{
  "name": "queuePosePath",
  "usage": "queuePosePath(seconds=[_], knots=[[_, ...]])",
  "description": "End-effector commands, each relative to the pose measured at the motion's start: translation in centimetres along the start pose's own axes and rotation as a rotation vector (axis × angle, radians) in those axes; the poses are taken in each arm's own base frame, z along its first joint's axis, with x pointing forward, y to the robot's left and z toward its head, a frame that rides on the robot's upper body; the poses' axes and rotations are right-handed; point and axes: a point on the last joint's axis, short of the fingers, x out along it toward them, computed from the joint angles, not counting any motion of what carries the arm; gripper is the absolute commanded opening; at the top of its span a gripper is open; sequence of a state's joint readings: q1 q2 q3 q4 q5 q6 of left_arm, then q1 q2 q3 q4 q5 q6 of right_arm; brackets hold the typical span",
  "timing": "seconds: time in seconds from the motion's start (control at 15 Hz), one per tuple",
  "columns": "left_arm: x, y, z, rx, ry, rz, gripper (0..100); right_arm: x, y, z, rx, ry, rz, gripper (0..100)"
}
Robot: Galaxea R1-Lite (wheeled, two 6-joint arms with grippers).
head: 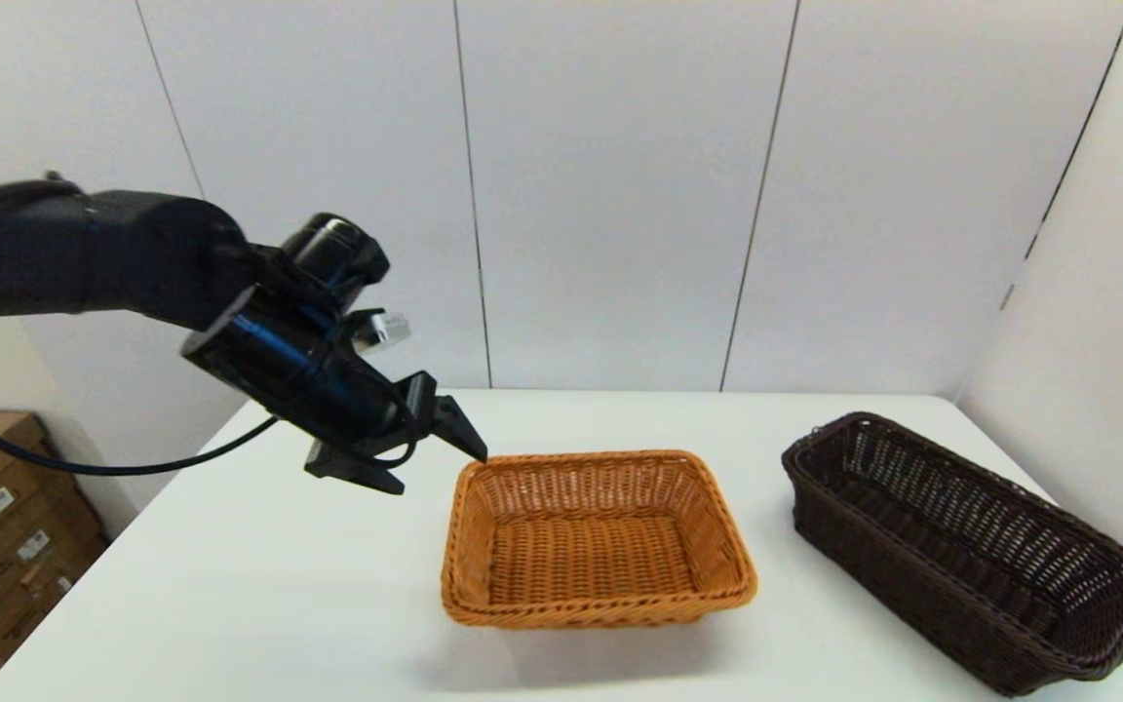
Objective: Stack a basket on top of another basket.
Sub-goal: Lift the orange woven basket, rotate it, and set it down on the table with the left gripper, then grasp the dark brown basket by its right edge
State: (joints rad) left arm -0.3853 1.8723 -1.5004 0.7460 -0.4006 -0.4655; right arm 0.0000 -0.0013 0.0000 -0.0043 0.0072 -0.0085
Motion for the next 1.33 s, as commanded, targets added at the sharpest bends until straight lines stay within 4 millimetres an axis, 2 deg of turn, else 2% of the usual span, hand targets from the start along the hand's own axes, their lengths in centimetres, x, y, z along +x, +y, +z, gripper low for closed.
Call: queuePosePath(seconds=[0.07, 0.27, 0.33, 0.53, 0.73, 1.07, 1.33], knots=[[-10.3, -1.3, -9.4, 0.166, -0.177, -0.091, 100, 0.0, 0.0, 0.0, -0.001, 0.002, 0.000, 100], [-12.8, -0.6, -15.1, 0.261, -0.252, -0.060, 100, 0.0, 0.0, 0.0, -0.001, 0.002, 0.000, 100], [-13.1, 0.1, -17.1, 0.290, -0.272, -0.030, 100, 0.0, 0.0, 0.0, -0.001, 0.002, 0.000, 100], [-14.2, 2.6, -21.5, 0.328, -0.318, -0.057, 100, 0.0, 0.0, 0.0, -0.001, 0.002, 0.000, 100], [-15.2, 4.3, -24.0, 0.333, -0.378, -0.078, 100, 0.0, 0.0, 0.0, -0.001, 0.002, 0.000, 100], [-16.0, 6.6, -27.0, 0.210, -0.486, -0.001, 100, 0.0, 0.0, 0.0, -0.001, 0.002, 0.000, 100], [-16.3, 7.3, -30.4, 0.150, -0.570, -0.004, 100, 0.0, 0.0, 0.0, -0.001, 0.002, 0.000, 100]])
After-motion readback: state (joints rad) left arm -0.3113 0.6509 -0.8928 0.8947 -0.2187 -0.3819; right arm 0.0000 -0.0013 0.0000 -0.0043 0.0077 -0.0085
